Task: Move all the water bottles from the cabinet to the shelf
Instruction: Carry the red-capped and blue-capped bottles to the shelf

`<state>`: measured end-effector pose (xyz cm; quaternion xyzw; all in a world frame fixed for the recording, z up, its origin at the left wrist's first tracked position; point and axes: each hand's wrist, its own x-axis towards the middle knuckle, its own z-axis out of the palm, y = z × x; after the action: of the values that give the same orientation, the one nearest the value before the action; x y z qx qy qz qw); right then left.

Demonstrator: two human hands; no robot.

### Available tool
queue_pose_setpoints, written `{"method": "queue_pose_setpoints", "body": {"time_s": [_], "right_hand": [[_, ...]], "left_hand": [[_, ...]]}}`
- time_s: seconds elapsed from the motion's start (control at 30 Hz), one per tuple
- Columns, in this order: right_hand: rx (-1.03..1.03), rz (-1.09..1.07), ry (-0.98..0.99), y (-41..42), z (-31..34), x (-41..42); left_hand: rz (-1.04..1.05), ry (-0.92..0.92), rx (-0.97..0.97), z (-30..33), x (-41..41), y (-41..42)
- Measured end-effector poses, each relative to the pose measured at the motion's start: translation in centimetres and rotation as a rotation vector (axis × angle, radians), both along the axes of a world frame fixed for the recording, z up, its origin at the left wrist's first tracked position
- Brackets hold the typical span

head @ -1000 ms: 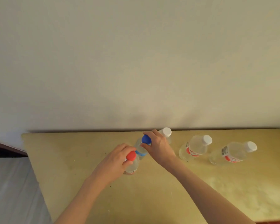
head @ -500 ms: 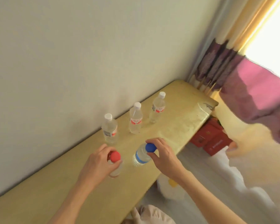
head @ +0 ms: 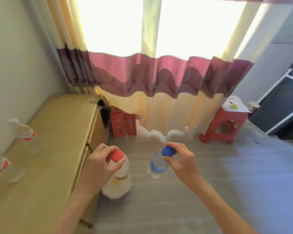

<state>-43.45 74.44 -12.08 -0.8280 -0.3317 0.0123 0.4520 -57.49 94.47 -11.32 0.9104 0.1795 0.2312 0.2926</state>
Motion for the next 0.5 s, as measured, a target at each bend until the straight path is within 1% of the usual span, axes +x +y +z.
{"method": "queue_pose_setpoints", "body": {"time_s": [0.23, 0.4, 0.5], "right_hand": [[0.016, -0.281, 0.023, -20.3, 1.3, 6.5], [0.047, -0.552, 0.011, -34.1, 1.9, 9.5], [0.071, -0.711, 0.002, -41.3, 1.8, 10.8]], "left_hand": [[-0.279, -0.095, -0.053, 0.8, 13.8, -17.5], [-0.511, -0.087, -0.113, 1.4, 22.6, -30.1], [-0.673, -0.094, -0.114, 1.4, 27.5, -37.7]]}}
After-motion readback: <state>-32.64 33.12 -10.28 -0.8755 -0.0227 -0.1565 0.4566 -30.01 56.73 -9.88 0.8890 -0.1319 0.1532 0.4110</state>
